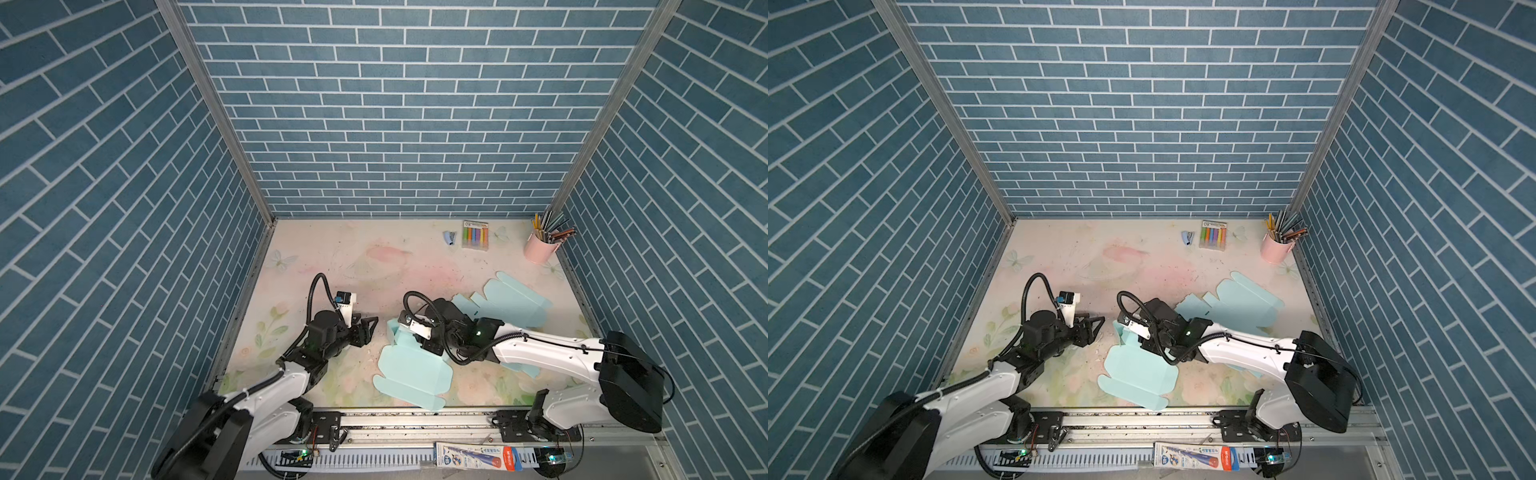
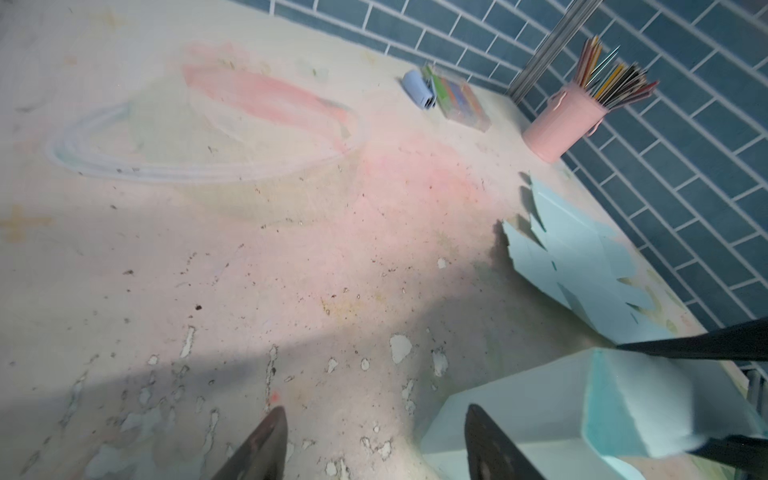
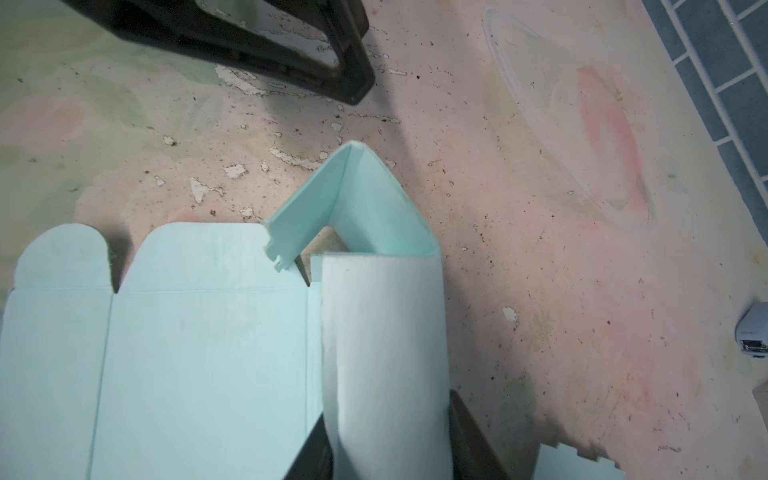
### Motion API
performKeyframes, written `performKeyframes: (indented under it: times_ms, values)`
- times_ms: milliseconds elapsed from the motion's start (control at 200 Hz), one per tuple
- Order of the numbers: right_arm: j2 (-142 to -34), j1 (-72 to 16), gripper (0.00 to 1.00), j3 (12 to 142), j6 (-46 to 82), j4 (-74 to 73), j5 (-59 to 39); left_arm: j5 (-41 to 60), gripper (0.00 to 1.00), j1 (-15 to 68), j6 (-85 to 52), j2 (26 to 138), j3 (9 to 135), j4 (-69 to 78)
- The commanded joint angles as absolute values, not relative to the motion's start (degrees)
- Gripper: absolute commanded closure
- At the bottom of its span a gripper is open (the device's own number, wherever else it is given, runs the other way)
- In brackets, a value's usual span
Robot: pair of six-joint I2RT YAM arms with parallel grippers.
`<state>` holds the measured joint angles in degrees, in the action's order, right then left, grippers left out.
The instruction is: Fold the paper box
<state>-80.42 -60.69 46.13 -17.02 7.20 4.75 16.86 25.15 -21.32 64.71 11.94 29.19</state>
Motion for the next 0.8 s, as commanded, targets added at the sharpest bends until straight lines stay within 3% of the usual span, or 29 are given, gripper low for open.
performKeyframes:
  times_ms: [0, 365, 795]
  values:
    - [-78.9, -60.5, 0.7, 45.6, -18.9, 6.7, 4.9, 20.6, 0.34, 26.0, -18.2, 71.7, 15.6, 32.3]
    - [-80.1, -60.4, 0.7, 45.6, -19.4, 6.4, 5.4, 22.9, 0.34, 36.1, -16.1, 72.3, 14.9, 32.2]
    - [-81.4, -60.9, 0.71, 46.0, -19.4, 7.2, 4.7, 13.9, 0.34, 44.0, -20.0, 68.0, 10.2, 33.2]
